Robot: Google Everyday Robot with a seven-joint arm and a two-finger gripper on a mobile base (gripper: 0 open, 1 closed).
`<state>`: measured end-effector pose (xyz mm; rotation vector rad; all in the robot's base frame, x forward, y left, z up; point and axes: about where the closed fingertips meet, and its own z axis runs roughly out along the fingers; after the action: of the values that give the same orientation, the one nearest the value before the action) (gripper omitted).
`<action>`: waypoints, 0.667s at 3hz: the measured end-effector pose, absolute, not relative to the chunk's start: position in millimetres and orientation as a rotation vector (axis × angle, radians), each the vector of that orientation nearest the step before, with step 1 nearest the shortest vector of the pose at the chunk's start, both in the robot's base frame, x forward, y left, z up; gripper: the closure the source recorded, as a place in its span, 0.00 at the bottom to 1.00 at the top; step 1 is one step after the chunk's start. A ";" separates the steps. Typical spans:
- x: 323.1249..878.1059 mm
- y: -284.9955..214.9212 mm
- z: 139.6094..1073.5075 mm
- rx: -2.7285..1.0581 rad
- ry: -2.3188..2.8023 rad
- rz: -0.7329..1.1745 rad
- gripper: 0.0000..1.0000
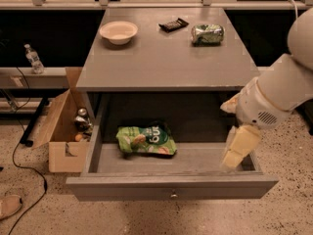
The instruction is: Pick green rice chip bag from top drawer and place on counter
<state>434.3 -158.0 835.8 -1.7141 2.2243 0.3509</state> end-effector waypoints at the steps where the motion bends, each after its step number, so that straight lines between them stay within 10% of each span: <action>1: 434.1 -126.5 795.2 -1.652 2.189 0.485 0.00; 2: 434.2 -126.4 795.2 -1.652 2.189 0.485 0.00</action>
Offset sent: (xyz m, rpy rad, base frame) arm -0.0023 0.0250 -0.0353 0.0879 0.0314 -0.0038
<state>434.2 -126.4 795.2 -1.6517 2.1891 0.4849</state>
